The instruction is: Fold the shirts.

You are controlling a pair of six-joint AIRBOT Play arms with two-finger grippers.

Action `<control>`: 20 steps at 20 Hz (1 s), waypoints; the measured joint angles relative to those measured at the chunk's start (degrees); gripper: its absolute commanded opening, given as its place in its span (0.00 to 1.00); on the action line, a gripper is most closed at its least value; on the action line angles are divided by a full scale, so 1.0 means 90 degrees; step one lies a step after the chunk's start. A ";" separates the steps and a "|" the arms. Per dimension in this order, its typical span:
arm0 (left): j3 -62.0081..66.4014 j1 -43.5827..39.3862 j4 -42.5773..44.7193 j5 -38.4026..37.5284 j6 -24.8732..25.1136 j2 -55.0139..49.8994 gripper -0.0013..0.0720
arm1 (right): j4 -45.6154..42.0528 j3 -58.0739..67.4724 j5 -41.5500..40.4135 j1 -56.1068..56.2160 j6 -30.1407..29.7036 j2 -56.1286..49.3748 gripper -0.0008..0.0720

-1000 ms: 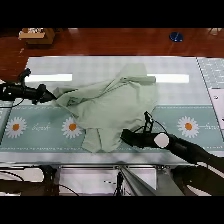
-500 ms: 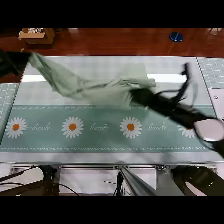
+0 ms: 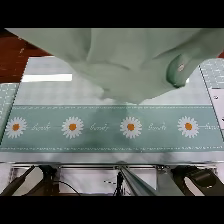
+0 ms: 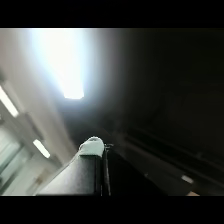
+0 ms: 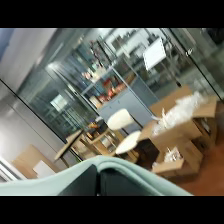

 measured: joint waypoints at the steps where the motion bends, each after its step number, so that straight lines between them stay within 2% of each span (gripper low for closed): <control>1: 0.0090 0.0000 -0.0206 0.0000 0.0058 0.0226 0.05 | -0.0024 0.0214 0.0056 -0.0034 -0.0002 0.0005 0.05; 4: 0.0457 0.0007 -0.0571 0.0012 0.0316 0.0840 0.05 | -0.0170 0.0918 0.0393 -0.0090 -0.0124 0.0019 0.05; 7: 0.0843 0.0007 -0.0534 0.0185 0.0440 0.1304 0.05 | -0.0707 0.1642 0.1013 -0.0114 -0.0202 0.0027 0.05; 11: 0.1141 0.0007 0.0192 0.0556 0.0112 0.1955 0.05 | -0.1625 0.2618 0.2290 -0.0119 -0.0163 0.0032 0.05; 14: 0.1222 0.0007 0.1411 0.0933 -0.0619 0.2591 0.05 | -0.2322 0.3356 0.3300 -0.0119 -0.0044 0.0034 0.05; 17: 0.1263 0.0007 0.3099 0.1088 -0.1797 0.3254 0.05 | -0.2994 0.3937 0.4512 -0.0119 0.0049 0.0039 0.05; 20: 0.1443 0.0007 0.5272 0.0988 -0.3024 0.3747 0.05 | -0.3512 0.4182 0.5872 -0.0119 0.0049 0.0002 0.05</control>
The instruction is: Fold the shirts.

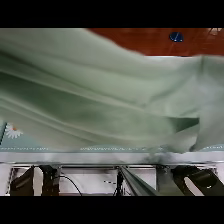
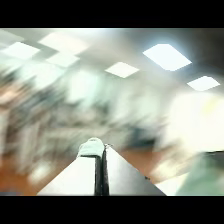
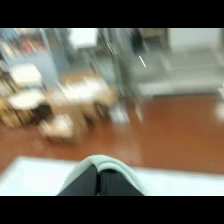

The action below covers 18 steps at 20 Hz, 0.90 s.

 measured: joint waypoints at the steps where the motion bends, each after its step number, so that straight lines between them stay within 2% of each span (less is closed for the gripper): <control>1: 0.0119 0.0000 0.0707 -0.0172 -0.0323 0.0102 0.05 | -0.0158 0.0044 0.0461 0.0000 -0.0046 -0.0039 0.05; 5: 0.0372 0.0000 0.2676 -0.1015 -0.1120 0.0211 0.05 | -0.0600 0.0117 0.1800 0.0000 -0.0359 -0.0367 0.05; 7: 0.0413 0.0000 0.3322 -0.1525 -0.1372 0.0163 0.05 | -0.0738 0.0126 0.2431 0.0000 -0.0588 -0.0636 0.05; 10: 0.0437 0.0000 0.4017 -0.2096 -0.1513 0.0073 0.05 | -0.0930 0.0121 0.2871 0.0000 -0.0896 -0.1054 0.05; 13: 0.0486 0.0000 0.4347 -0.2351 -0.1472 0.0017 0.05 | -0.0998 0.0121 0.2905 0.0000 -0.1132 -0.1382 0.05; 18: 0.1394 0.0000 0.4741 -0.2499 -0.1141 -0.0141 0.05 | -0.0330 0.0508 0.1902 0.0000 -0.1120 -0.1219 0.05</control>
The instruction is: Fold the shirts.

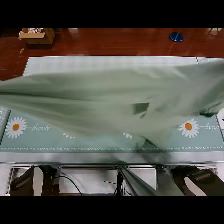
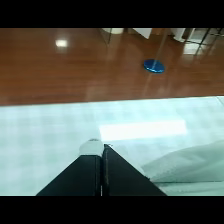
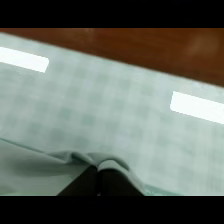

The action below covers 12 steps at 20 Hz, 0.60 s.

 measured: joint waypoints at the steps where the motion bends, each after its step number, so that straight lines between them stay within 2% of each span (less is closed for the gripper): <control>1: 0.0301 0.0000 0.0100 -0.0036 0.0017 -0.0049 0.05 | 0.0112 0.0177 -0.0102 0.0000 0.0102 0.0085 0.05; 5: 0.1401 0.0000 0.0381 -0.0566 -0.0187 -0.0189 0.05 | 0.0321 0.0680 0.0068 0.0000 0.0474 0.0486 0.05; 8: 0.1970 0.0000 0.0495 -0.1103 -0.0491 -0.0231 0.05 | 0.0355 0.0806 0.0542 0.0000 0.0695 0.0760 0.05; 12: 0.2375 0.0000 0.0675 -0.1741 -0.0707 -0.0231 0.05 | -0.0041 0.0862 0.1134 0.0000 0.0733 0.0950 0.05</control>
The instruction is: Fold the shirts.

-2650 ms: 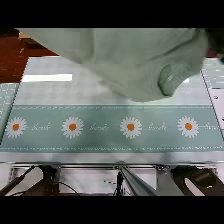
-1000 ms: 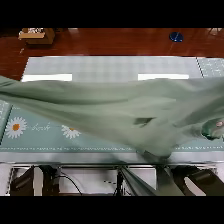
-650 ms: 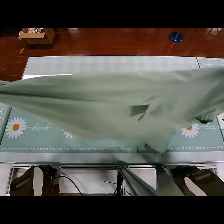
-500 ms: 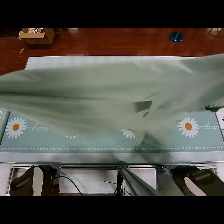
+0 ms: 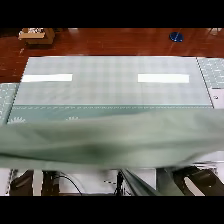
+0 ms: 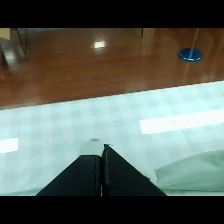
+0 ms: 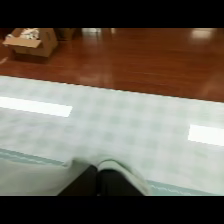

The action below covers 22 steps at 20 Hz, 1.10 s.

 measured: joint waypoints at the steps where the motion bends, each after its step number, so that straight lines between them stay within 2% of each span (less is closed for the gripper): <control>1: 0.0005 0.0005 0.0029 -0.0085 -0.0032 -0.0017 0.05 | -0.0112 0.0000 0.0068 0.0000 -0.0049 -0.0002 0.05; 5: -0.0680 0.0138 0.0121 -0.0248 -0.0027 -0.0112 0.05 | -0.0420 -0.0369 0.0199 0.0000 -0.0386 -0.0325 0.05; 9: -0.2222 0.0272 0.0092 -0.0219 0.0185 -0.0299 0.05 | -0.0593 -0.1137 0.0168 0.0000 -0.1010 -0.1243 0.05; 14: -0.3781 0.0311 -0.0073 0.0376 0.0420 -0.0748 0.05 | -0.0636 -0.1525 -0.0933 0.0000 -0.1676 -0.2795 0.04; 19: -0.4231 0.0255 -0.0597 0.1537 0.0743 -0.1452 0.05 | -0.0573 -0.1598 -0.2229 0.0000 -0.2011 -0.3971 0.04; 22: -0.4301 -0.0192 -0.0816 0.2310 0.0979 -0.1953 0.05 | -0.0644 -0.1610 -0.2924 -0.0002 -0.2076 -0.4384 0.04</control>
